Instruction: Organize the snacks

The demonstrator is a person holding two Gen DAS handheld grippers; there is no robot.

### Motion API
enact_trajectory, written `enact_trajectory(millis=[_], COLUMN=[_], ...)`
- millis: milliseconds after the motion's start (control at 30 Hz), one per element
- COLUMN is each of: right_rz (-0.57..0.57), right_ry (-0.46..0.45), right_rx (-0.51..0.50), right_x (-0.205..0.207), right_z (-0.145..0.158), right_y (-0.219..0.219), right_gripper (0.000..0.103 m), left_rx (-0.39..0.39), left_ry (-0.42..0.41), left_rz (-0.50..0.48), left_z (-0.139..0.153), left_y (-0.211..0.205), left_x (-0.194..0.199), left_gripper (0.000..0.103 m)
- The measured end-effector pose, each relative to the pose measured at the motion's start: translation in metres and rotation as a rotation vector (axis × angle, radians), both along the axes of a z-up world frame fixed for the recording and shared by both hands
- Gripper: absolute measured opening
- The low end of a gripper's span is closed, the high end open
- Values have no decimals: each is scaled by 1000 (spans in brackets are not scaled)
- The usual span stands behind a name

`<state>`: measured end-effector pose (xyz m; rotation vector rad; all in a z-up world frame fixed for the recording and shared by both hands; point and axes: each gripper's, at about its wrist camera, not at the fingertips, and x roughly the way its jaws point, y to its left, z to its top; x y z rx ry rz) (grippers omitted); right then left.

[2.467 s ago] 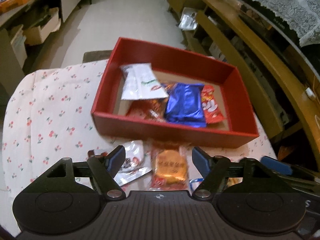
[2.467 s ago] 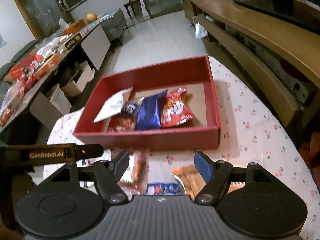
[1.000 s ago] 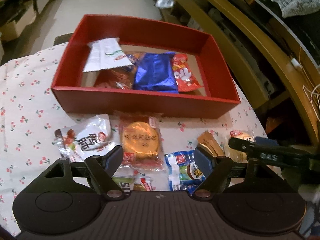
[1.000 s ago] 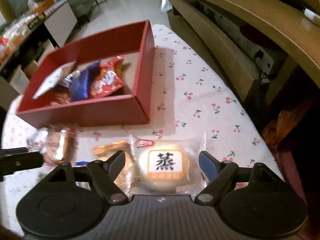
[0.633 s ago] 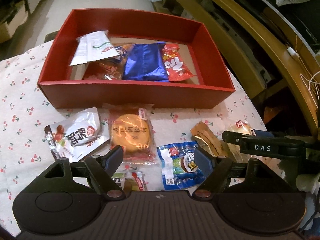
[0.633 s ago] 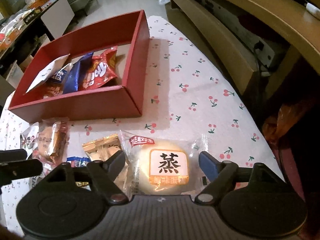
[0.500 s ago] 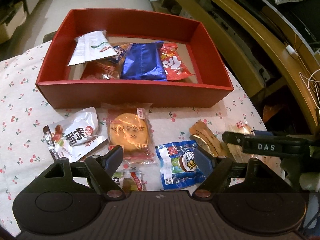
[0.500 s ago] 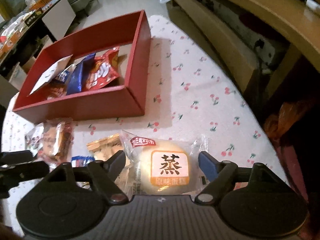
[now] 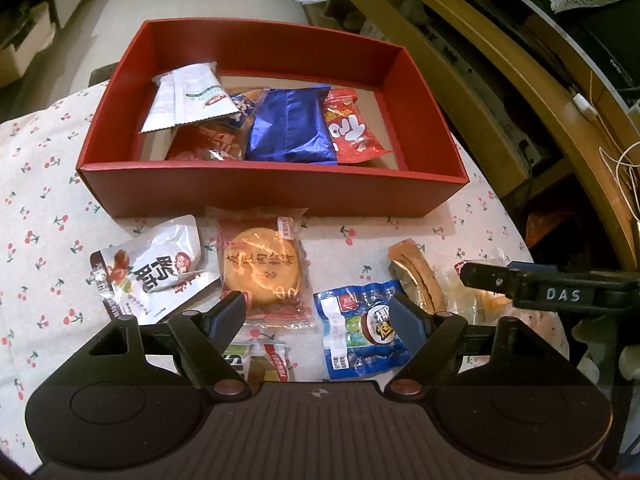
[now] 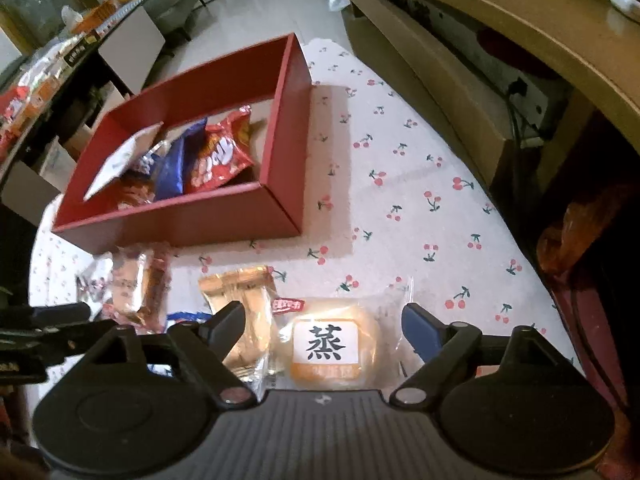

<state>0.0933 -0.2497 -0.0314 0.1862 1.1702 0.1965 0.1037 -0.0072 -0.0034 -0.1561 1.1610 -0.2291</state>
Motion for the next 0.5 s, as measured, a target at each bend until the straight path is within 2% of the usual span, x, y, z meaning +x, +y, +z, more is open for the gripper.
enact_trajectory(millis=[267,500], right_rz=[17,-21], right_ry=[22,17], right_rx=[-57,-50], right_x=[-1,-1], right_z=[-11,-13], right_y=[5,1], right_gripper=[102,103], left_rx=[-1,4], left_ry=[-1,-1], left_rz=[-5,1], left_z=[0,1], left_y=[0,4], left_x=[0,-2], left_gripper=[84,84])
